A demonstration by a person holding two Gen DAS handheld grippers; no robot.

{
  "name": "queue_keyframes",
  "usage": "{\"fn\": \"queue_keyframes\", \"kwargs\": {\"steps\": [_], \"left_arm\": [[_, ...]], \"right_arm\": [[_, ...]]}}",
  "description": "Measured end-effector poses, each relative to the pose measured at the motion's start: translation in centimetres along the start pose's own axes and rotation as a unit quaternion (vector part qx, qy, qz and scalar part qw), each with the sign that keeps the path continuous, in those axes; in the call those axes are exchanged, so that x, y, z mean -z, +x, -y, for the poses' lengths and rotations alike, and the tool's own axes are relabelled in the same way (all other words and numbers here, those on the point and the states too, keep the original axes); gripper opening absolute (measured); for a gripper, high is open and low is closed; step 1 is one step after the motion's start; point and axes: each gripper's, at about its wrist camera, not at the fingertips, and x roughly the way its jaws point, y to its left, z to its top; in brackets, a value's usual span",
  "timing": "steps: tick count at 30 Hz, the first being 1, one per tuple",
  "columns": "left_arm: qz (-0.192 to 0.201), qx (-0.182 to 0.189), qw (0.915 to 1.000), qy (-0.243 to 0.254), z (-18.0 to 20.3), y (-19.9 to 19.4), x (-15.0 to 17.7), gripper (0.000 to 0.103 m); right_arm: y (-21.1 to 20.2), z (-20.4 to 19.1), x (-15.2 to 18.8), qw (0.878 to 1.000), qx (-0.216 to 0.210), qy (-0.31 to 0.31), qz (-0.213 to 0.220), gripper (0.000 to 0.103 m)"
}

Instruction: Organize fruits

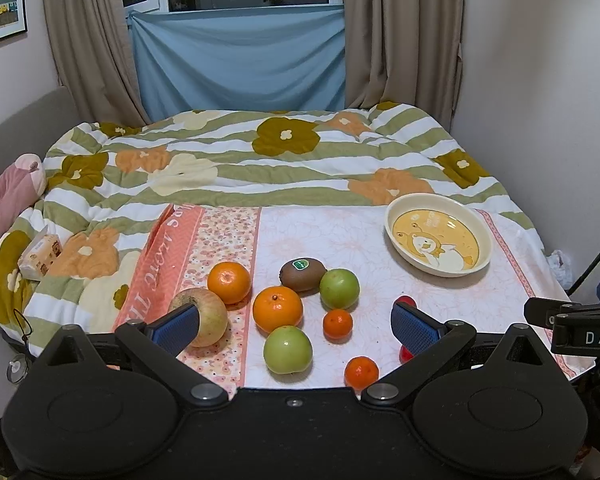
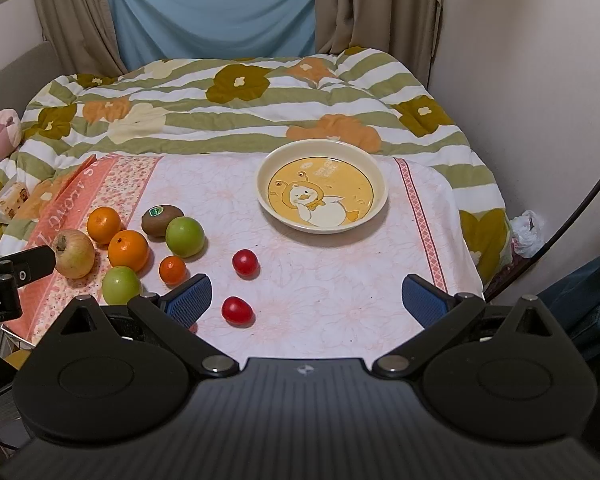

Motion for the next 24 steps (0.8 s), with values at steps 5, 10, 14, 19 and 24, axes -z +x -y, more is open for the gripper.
{"fn": "queue_keyframes", "kwargs": {"steps": [5, 10, 14, 19, 24], "left_arm": [[0.002, 0.002, 1.0000, -0.002, -0.27, -0.16, -0.22, 0.103], [0.002, 0.002, 1.0000, -0.002, -0.25, -0.15, -0.20, 0.103], [0.002, 0.003, 1.0000, -0.002, -0.27, -0.12, -0.11, 0.103], [0.000, 0.002, 1.0000, -0.003, -0.30, -0.01, 0.00, 0.103], [0.001, 0.000, 1.0000, -0.002, -0.17, 0.02, 0.01, 0.103]], "right_arm": [[0.00, 0.00, -0.08, 1.000, 0.000, 0.001, -0.001, 0.103], [-0.04, -0.13, 0.08, 1.000, 0.000, 0.001, -0.001, 0.103], [0.22, -0.18, 0.07, 1.000, -0.002, 0.002, -0.003, 0.103], [0.26, -0.30, 0.05, 1.000, -0.002, 0.002, -0.003, 0.103], [0.27, -0.28, 0.04, 1.000, -0.002, 0.002, -0.004, 0.103]]}}
